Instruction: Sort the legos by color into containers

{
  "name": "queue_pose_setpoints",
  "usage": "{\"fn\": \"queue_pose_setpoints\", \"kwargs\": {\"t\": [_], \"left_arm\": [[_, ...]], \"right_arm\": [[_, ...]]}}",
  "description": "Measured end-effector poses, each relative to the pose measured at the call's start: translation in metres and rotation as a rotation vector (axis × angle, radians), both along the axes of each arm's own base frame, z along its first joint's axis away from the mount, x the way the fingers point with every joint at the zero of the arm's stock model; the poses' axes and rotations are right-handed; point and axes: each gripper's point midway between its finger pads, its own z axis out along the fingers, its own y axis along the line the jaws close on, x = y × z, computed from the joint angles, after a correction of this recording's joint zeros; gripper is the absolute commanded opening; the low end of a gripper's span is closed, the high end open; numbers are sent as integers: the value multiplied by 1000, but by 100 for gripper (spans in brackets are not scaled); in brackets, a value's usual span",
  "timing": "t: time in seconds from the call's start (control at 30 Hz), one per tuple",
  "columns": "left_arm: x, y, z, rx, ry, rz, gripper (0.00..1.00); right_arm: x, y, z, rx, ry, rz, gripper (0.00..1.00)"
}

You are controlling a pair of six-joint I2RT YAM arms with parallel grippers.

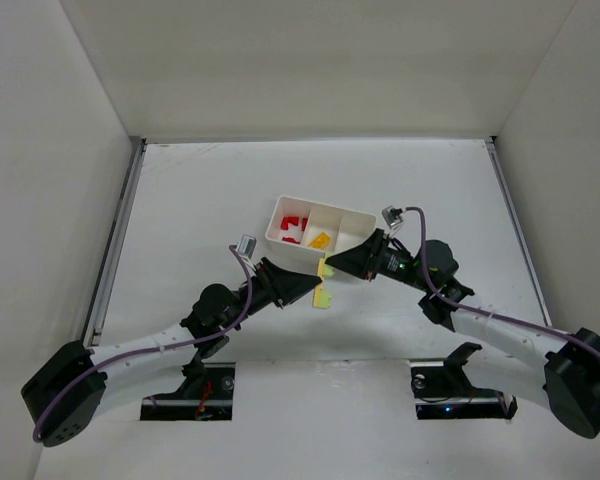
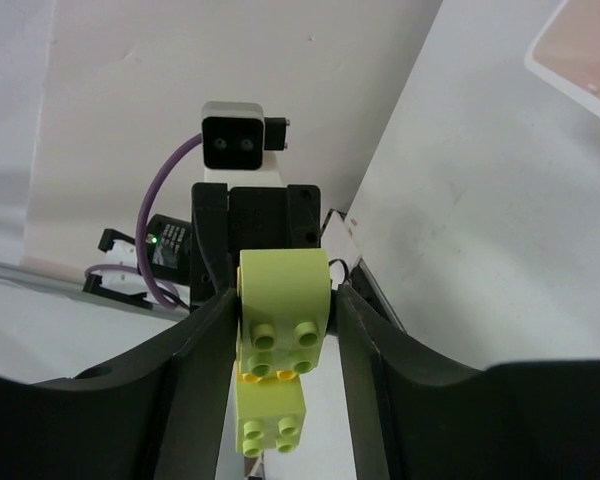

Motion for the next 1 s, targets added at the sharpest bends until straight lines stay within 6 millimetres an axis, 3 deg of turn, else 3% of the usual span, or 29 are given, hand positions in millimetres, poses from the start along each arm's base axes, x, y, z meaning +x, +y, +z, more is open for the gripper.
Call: {"fn": "queue_pose_setpoints", "kwargs": {"t": [0.23, 0.5, 0.73, 1.0], "left_arm": [[0, 1, 1, -17, 8, 0, 13], [0, 1, 6, -35, 5, -1, 13], [0, 2, 7, -41, 6, 1, 13], [2, 3, 10, -51, 3, 11, 13]], "right_arm": [[0, 6, 1, 11, -10, -2, 50], [-4, 11, 3, 18, -17, 7, 58], [-7, 12, 6, 31, -22, 13, 47], [-10, 15, 7, 36, -22, 21, 51]]}}
